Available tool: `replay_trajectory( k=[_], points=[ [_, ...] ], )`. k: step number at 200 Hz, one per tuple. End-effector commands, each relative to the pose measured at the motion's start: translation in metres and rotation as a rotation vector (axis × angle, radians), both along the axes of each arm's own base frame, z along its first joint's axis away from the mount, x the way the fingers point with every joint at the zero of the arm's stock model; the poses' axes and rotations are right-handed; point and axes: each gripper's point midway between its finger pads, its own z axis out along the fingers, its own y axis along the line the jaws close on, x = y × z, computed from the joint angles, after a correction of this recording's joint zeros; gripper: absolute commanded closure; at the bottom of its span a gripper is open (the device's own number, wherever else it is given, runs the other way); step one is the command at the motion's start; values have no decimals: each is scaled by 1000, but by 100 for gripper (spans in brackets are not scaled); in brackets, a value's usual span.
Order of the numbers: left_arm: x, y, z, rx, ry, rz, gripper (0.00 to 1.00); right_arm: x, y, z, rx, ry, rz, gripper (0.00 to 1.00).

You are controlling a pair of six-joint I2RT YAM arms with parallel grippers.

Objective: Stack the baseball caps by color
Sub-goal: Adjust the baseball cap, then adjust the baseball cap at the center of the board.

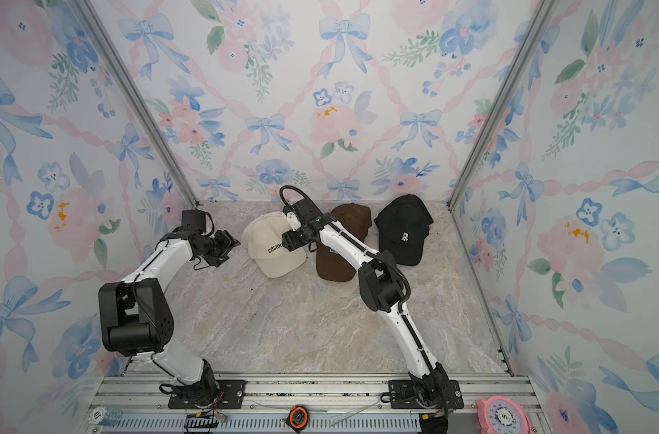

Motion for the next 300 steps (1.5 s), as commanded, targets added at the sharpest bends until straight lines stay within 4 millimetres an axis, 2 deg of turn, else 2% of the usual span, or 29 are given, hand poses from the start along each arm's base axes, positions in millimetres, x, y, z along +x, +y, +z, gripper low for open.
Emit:
replay_trajectory(
  k=[1, 57, 109, 189, 300],
  points=[
    [1, 1, 4, 12, -2, -3, 32, 17, -10, 33, 85, -50, -66, 32],
    [-8, 2, 5, 13, -6, -13, 33, 3, -3, -2, 57, 32, -56, 34],
    [-20, 10, 9, 5, -21, -4, 33, -14, 3, -21, 55, 79, -61, 35],
    [-46, 23, 11, -15, -35, 12, 33, -48, 33, -33, 53, 122, -22, 36],
    [-67, 35, 21, -32, -68, 35, 32, -61, 60, -42, 87, 146, -33, 36]
  ],
)
